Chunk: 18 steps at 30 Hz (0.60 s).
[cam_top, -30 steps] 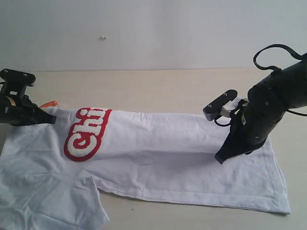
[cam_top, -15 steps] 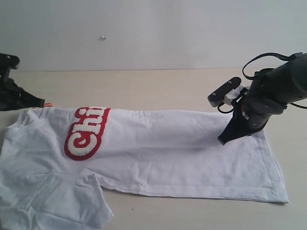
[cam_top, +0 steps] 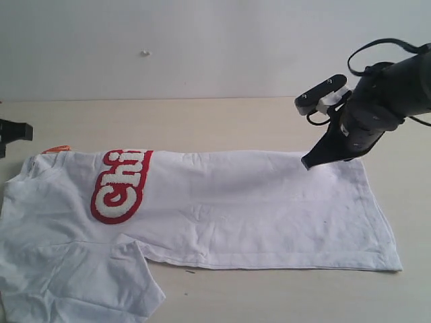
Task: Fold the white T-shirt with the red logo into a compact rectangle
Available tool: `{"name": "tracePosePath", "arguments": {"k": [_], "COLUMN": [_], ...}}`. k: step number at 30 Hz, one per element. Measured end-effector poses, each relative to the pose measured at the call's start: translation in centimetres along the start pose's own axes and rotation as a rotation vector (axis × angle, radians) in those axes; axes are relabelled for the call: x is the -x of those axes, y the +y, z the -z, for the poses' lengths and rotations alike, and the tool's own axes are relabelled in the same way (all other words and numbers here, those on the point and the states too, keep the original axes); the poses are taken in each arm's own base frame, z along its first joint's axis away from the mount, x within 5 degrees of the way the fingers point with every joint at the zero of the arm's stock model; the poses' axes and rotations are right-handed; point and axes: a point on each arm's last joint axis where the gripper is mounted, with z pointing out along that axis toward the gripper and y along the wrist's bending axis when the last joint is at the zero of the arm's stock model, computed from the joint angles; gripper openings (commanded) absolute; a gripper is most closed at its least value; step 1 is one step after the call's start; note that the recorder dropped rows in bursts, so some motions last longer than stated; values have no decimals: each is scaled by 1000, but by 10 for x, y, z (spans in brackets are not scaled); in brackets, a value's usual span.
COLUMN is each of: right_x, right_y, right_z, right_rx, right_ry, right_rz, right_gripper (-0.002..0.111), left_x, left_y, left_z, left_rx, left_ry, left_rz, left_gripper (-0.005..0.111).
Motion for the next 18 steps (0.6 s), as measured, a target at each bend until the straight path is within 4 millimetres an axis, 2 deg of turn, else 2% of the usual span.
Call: {"name": "tracePosePath", "arguments": {"k": [4, 10, 18], "right_x": [-5, -13, -24], "right_y": [-1, -1, 1], "right_z": [21, 44, 58], "right_rx": [51, 126, 171], "right_ry": [32, 82, 113], "right_rz": [6, -10, -39], "right_gripper": [0, 0, 0], "left_x": [-25, -62, -105], "left_y": [-6, -25, -30], "left_z": [2, 12, 39], "left_rx": [-22, -58, -86], "left_ry": [138, 312, 458], "left_rz": [37, 12, -12], "left_gripper": [0, 0, 0]}}
